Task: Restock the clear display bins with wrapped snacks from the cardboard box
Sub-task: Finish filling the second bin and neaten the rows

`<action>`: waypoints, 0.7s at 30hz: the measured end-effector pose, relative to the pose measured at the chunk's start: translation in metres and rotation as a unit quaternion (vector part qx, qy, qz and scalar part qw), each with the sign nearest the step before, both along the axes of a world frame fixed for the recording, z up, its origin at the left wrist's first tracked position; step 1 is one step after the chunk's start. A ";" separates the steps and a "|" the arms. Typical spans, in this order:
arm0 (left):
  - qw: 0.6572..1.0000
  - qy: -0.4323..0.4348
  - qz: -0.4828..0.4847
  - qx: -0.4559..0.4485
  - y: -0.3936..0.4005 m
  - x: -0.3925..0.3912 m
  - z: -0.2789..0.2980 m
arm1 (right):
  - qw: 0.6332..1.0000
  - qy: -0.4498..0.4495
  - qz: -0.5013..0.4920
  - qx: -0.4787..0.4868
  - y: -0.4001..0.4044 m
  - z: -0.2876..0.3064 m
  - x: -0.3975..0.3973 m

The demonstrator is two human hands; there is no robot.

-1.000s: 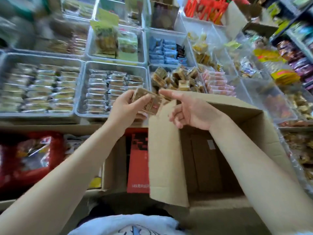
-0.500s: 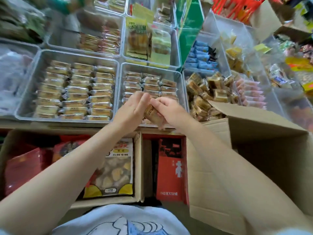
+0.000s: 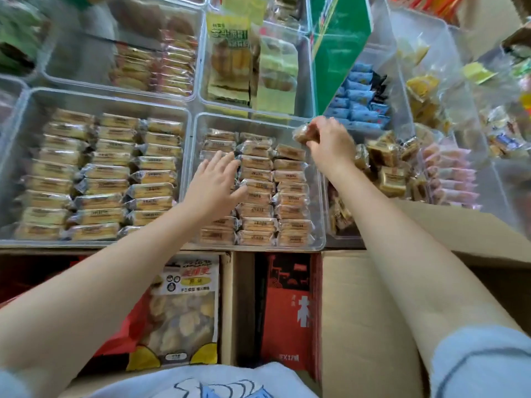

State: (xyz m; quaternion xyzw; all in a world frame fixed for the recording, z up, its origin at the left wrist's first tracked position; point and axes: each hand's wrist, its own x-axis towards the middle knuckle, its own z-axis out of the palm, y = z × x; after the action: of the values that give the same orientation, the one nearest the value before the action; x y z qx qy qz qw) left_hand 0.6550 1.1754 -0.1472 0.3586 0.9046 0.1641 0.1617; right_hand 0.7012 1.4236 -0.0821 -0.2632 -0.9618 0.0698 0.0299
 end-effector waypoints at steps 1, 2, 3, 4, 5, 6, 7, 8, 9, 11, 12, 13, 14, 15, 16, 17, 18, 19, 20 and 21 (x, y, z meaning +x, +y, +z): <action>1.000 0.004 -0.012 0.001 0.009 -0.006 0.000 | 1.000 -0.014 0.018 0.020 0.004 -0.007 -0.005; 1.000 0.005 -0.019 -0.001 0.018 -0.013 0.000 | 0.998 -0.026 0.036 0.034 0.008 -0.014 -0.010; 1.000 0.005 -0.025 -0.008 0.027 -0.018 -0.001 | 0.997 -0.033 0.052 0.047 0.011 -0.020 -0.015; 0.999 0.005 -0.029 -0.018 0.035 -0.023 -0.002 | 0.996 -0.036 0.065 0.058 0.013 -0.025 -0.020; 0.999 0.005 -0.034 -0.026 0.042 -0.027 -0.004 | 0.994 -0.034 0.076 0.066 0.016 -0.030 -0.024; 0.999 0.003 -0.040 -0.028 0.050 -0.029 -0.006 | 0.993 -0.033 0.087 0.071 0.018 -0.034 -0.028; 0.999 -0.001 -0.044 -0.026 0.056 -0.030 -0.009 | 0.991 -0.033 0.100 0.077 0.019 -0.039 -0.032; 0.999 -0.005 -0.049 -0.022 0.063 -0.031 -0.011 | 0.989 -0.039 0.113 0.086 0.020 -0.043 -0.034; 0.998 -0.009 -0.054 -0.018 0.070 -0.032 -0.013 | 0.986 -0.044 0.126 0.095 0.021 -0.047 -0.036; 0.998 -0.008 -0.068 -0.016 0.082 -0.035 -0.018 | 0.985 -0.049 0.136 0.094 0.022 -0.052 -0.039; 0.997 -0.009 -0.075 -0.020 0.088 -0.037 -0.020 | 0.986 -0.049 0.134 0.082 0.022 -0.054 -0.041; 0.996 -0.012 -0.083 -0.026 0.091 -0.038 -0.022 | 0.988 -0.051 0.132 0.067 0.023 -0.055 -0.043; 0.995 -0.017 -0.090 -0.030 0.095 -0.038 -0.024 | 0.989 -0.054 0.132 0.050 0.022 -0.056 -0.045; 0.995 -0.020 -0.096 -0.031 0.097 -0.037 -0.026 | 0.989 -0.056 0.133 0.029 0.022 -0.058 -0.045; 0.994 -0.022 -0.100 -0.030 0.098 -0.036 -0.028 | 0.989 -0.058 0.133 0.004 0.021 -0.059 -0.046; 0.994 -0.025 -0.101 -0.027 0.100 -0.035 -0.029 | 0.989 -0.061 0.131 -0.022 0.020 -0.059 -0.046; 0.995 -0.028 -0.098 -0.022 0.101 -0.034 -0.029 | 0.989 -0.066 0.127 -0.042 0.019 -0.059 -0.046; 0.995 -0.030 -0.093 -0.016 0.102 -0.033 -0.029 | 0.988 -0.070 0.124 -0.053 0.019 -0.060 -0.047; 0.996 -0.030 -0.089 -0.009 0.102 -0.033 -0.029 | 0.988 -0.071 0.123 -0.054 0.019 -0.060 -0.047; 0.996 -0.030 -0.088 -0.004 0.103 -0.034 -0.028 | 0.989 -0.072 0.125 -0.044 0.020 -0.061 -0.047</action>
State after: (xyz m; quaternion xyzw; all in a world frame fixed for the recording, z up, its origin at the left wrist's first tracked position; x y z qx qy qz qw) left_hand 0.6214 1.2783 -0.1757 0.4313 0.8649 0.1562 0.2035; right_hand 0.6537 1.4435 -0.1431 -0.1461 -0.9828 0.0958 -0.0598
